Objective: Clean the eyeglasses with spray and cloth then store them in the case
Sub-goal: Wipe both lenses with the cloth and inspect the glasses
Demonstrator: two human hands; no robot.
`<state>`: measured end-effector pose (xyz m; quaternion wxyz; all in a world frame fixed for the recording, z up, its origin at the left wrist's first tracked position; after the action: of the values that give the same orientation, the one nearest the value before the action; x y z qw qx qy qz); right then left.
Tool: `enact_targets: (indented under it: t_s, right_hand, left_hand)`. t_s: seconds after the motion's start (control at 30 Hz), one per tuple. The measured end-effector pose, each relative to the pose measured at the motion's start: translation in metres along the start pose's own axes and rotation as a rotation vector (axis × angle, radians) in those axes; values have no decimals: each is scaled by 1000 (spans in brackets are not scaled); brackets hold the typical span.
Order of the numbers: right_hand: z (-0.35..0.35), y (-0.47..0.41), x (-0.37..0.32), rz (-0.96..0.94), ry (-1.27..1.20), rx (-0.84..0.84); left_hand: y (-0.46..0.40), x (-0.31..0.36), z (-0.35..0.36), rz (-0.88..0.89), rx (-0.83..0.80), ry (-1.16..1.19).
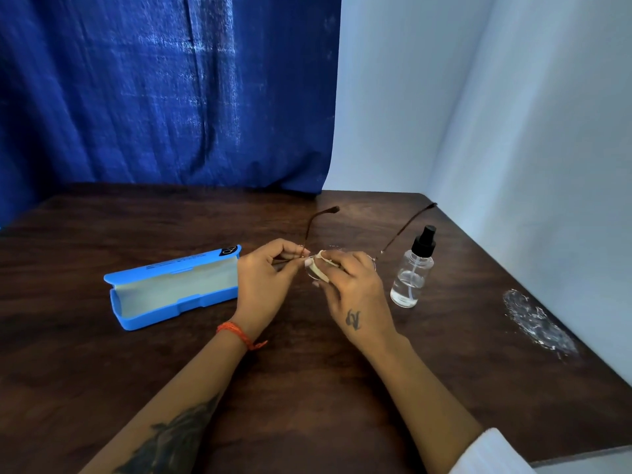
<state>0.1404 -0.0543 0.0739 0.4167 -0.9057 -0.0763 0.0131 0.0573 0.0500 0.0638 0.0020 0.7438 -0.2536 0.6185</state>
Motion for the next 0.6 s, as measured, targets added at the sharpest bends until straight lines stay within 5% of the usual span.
enact_targets:
  t_s: [0.33, 0.6]
  right_hand:
    - [-15, 2, -4, -10, 8, 148]
    - [5, -4, -11, 12, -3, 0]
  left_hand:
    - [5, -4, -3, -43, 18, 111]
    - [3, -16, -3, -118, 38, 222]
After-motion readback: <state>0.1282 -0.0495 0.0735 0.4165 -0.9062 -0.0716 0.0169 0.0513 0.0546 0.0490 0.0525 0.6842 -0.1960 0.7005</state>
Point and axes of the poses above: each hand's wrist, its own y-axis away from the middle knuckle, its own z-axis out of the palm, x = y × z, the point moved 9 cm from there along -y, towards the middle knuckle, and after that the axes turned 15 degrees about -z, right-handed, at the moved point
